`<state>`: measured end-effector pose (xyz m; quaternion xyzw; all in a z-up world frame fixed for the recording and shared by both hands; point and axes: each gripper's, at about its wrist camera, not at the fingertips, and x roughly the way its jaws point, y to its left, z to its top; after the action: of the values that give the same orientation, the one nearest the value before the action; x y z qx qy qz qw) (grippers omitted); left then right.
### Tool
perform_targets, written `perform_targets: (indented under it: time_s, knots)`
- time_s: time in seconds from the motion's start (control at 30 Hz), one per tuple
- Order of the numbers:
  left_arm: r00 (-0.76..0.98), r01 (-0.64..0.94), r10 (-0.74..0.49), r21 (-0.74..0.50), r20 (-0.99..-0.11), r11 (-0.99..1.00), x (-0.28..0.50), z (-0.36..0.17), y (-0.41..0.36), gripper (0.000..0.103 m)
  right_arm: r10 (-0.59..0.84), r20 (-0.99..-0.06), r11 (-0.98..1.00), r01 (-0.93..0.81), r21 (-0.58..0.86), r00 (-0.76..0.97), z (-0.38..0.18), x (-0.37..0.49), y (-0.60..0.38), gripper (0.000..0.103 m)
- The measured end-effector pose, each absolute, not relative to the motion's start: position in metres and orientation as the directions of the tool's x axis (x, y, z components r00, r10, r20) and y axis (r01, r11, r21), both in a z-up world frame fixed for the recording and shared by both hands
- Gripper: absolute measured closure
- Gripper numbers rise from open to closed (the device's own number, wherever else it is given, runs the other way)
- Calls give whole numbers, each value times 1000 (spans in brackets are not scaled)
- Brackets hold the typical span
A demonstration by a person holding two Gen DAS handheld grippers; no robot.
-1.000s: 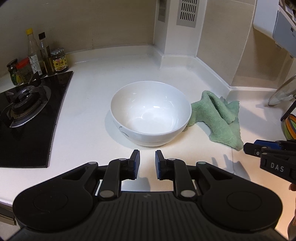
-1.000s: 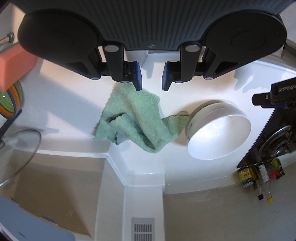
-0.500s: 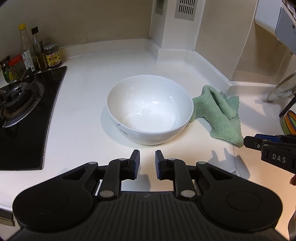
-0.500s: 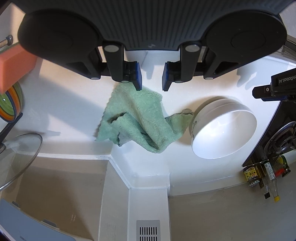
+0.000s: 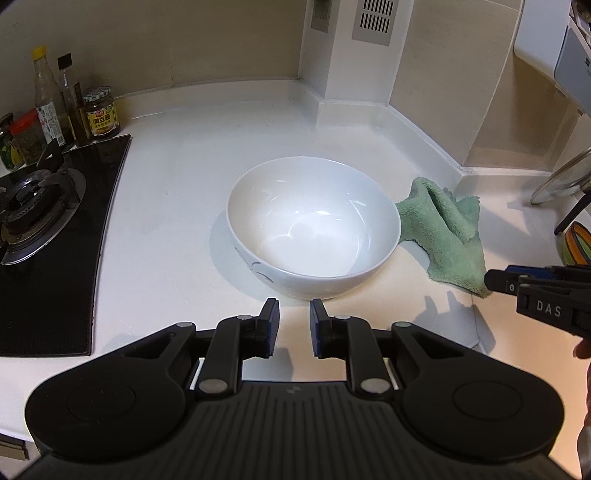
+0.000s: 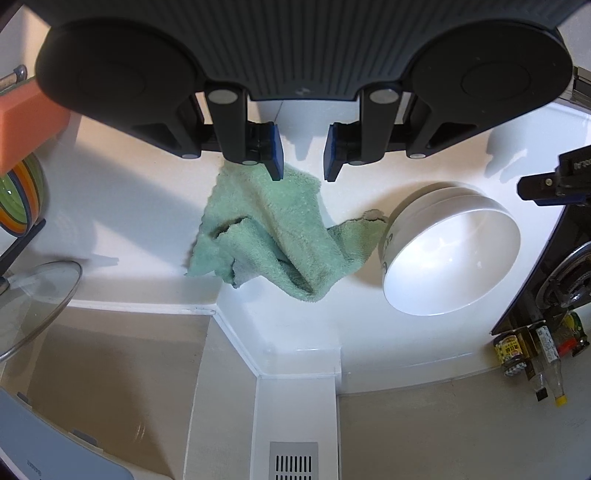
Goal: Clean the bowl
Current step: 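Grasp the green towel with the right gripper while the left gripper approaches the bowl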
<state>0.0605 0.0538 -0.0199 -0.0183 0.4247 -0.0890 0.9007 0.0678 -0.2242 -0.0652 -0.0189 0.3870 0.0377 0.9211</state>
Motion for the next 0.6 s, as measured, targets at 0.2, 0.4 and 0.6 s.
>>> perform_targets:
  time_s: [0.2, 0.4, 0.6]
  knots:
    - [636, 100, -153, -116, -756, 988, 64, -13, 64, 82, 59, -707, 994, -103, -20, 705, -68, 86, -228, 83]
    - [640, 19, -103, -118, -761, 993, 78, -7, 69, 82, 104, -739, 964, -251, -91, 666, -80, 131, -219, 83]
    - [641, -63, -43, -108, -766, 992, 86, -5, 69, 82, 142, -770, 909, -390, -147, 622, -99, 162, -215, 83]
